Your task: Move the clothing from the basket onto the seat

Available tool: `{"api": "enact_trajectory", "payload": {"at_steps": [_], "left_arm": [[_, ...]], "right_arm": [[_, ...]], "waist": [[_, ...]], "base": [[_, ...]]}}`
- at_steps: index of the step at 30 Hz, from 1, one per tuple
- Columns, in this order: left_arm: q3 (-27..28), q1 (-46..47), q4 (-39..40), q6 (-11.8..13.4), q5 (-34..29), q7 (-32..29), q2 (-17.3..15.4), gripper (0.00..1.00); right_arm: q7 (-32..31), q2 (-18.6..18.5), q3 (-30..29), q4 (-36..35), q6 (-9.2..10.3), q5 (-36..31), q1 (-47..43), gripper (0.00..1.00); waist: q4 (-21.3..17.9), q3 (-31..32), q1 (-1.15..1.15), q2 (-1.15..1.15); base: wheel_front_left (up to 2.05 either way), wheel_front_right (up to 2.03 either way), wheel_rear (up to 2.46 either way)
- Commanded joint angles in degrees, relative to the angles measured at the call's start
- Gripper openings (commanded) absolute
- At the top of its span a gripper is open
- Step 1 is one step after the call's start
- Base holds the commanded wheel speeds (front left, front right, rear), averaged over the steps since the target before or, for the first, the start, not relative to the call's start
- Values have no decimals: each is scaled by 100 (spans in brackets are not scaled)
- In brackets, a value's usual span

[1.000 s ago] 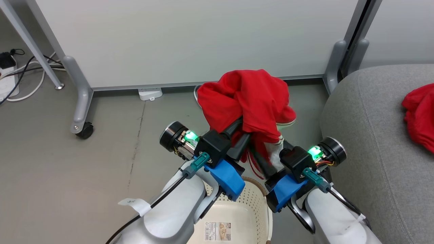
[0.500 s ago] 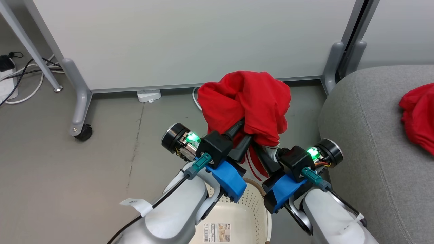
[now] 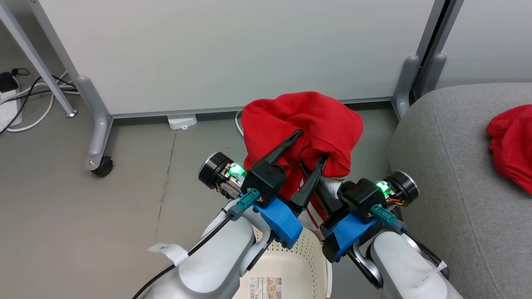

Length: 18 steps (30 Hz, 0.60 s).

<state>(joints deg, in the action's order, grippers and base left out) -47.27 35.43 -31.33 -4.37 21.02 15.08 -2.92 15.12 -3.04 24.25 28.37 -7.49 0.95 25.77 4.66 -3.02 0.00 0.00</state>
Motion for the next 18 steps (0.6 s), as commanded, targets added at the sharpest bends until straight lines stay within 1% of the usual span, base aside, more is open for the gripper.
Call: {"api": "enact_trajectory", "payload": {"at_steps": [1, 10, 18], "left_arm": [[-17, 34, 2, 24, 2, 14, 3, 100], [2, -65, -4, 34, -32, 14, 3, 100], [24, -129, -30, 26, -78, 14, 2, 100]], "right_arm": [[5, 25, -2, -50, -1, 33, 23, 0], [5, 24, -58, -21, -1, 76, -54, 0], [5, 20, -263, -65, -1, 129, -99, 0]], "waist": [[6, 13, 0, 0], [7, 43, 0, 0], [-58, 45, 0, 0]], "base": [[0, 0, 0], [0, 0, 0], [0, 0, 0]]}}
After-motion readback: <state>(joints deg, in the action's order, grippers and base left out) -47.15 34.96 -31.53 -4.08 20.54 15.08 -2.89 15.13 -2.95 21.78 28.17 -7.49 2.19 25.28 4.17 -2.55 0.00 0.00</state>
